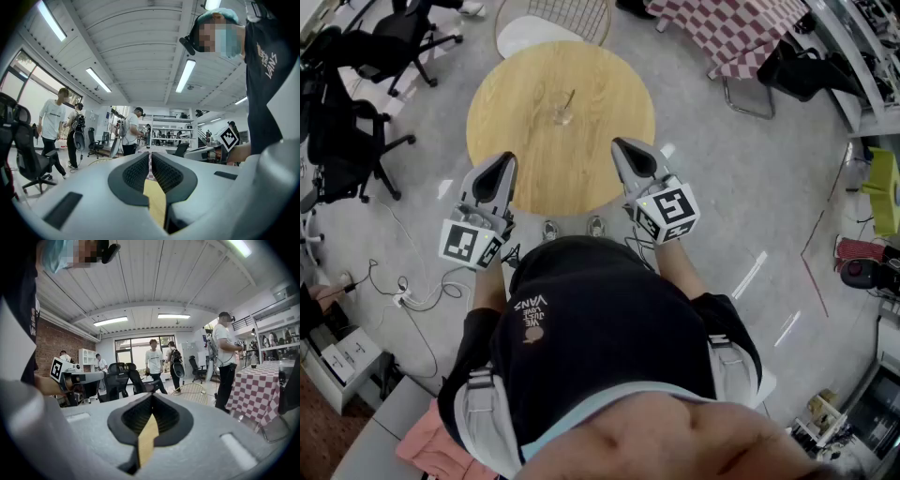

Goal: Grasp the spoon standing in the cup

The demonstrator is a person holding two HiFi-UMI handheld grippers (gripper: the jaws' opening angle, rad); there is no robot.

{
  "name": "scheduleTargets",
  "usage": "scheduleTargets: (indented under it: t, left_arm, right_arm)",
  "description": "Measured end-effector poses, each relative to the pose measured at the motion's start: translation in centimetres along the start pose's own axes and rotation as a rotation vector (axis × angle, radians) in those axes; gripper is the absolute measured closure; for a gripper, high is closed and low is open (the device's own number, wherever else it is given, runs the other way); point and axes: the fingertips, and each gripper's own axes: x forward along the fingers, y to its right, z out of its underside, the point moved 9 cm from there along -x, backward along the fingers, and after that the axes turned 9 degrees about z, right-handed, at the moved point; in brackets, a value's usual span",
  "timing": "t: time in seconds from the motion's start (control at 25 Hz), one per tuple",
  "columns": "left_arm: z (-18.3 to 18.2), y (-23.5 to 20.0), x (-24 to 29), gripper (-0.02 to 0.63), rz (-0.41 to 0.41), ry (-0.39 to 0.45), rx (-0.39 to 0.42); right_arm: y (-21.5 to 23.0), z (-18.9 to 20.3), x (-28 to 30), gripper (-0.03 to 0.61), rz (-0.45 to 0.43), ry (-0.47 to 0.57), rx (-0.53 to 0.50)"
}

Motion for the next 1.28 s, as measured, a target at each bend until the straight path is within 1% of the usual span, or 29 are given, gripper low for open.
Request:
scheduleTargets:
  t: [0.2, 0.4, 0.76, 1.08, 1.28]
  left_arm:
    - [0.1, -0.2, -0.8, 0.598, 0.007, 0.004, -0.002]
    - [0.2, -0.7, -1.7, 0.598, 0.022, 0.014, -0.010]
    - [0.3, -3.2, -4.2, 0.598, 0.096, 0.022, -0.010]
    - [0.2, -5.7, -6.6, 0.598, 0.177, 0.022, -0.005]
    - [0.6, -6.6, -7.7, 0.598, 0.198, 0.022, -0.016]
  right_arm:
    - [-0.8, -0.2, 0.1, 0.581, 0.000, 0.007, -0.003]
    - [-1.6, -0.6, 0.1, 0.581, 0.012, 0.051, 0.043]
    - [-5.1, -0.3, 1.0, 0.580, 0.091, 0.046, 0.057]
    - [-8.4, -0.4, 1.4, 0.580, 0.183, 0.063, 0.065]
    - [-9.7, -0.5, 1.3, 0.580, 0.218, 0.072, 0.061]
